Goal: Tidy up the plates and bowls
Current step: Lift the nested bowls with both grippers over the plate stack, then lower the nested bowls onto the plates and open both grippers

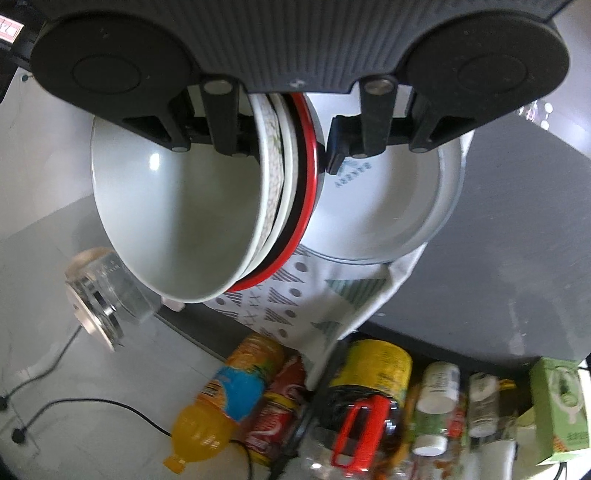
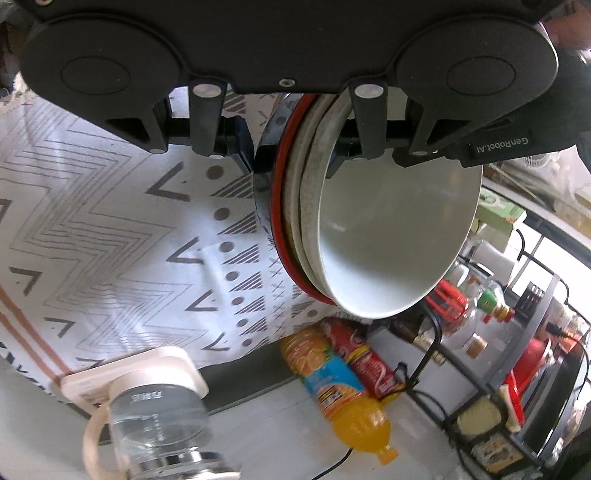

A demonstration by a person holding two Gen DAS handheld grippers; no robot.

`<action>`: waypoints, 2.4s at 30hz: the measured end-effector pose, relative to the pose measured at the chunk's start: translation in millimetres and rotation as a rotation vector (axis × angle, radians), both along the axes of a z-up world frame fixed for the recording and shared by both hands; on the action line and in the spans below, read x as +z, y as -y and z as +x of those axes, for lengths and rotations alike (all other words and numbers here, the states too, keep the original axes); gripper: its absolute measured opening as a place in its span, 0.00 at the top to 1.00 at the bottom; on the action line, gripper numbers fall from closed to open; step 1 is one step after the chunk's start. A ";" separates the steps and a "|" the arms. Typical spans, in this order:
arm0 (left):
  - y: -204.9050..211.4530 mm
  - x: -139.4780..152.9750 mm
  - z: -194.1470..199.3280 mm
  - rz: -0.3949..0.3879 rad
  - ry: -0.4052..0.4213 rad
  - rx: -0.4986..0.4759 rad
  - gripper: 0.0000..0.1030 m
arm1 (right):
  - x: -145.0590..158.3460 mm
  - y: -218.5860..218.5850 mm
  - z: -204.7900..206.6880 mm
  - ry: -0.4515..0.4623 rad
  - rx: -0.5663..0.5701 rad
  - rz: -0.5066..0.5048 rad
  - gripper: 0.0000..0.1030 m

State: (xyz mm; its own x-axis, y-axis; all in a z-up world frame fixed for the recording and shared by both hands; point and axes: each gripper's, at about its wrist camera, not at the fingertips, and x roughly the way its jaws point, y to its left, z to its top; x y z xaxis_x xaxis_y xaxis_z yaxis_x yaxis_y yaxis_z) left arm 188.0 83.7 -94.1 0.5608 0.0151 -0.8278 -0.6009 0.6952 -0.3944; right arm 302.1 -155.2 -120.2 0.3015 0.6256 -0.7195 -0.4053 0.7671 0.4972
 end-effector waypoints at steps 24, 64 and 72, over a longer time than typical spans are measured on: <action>-50.0 -35.6 -23.9 -0.026 -0.058 0.101 0.73 | -32.8 -68.4 -9.5 -0.068 0.120 -0.028 0.63; -29.7 32.8 -21.8 0.133 0.068 0.043 0.14 | 25.1 -11.5 -1.8 0.107 0.018 0.083 0.16; -14.7 49.1 -18.2 0.142 0.089 -0.013 0.12 | 46.7 20.5 -10.5 0.190 -0.048 0.071 0.05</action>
State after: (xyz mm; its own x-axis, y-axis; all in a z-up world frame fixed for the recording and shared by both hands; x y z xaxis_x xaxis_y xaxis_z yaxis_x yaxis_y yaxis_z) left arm 169.8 98.4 -45.0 0.6324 0.1211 -0.7651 -0.5589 0.7552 -0.3424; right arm 291.5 -175.8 -73.5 0.4583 0.6548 -0.6010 -0.4612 0.7533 0.4689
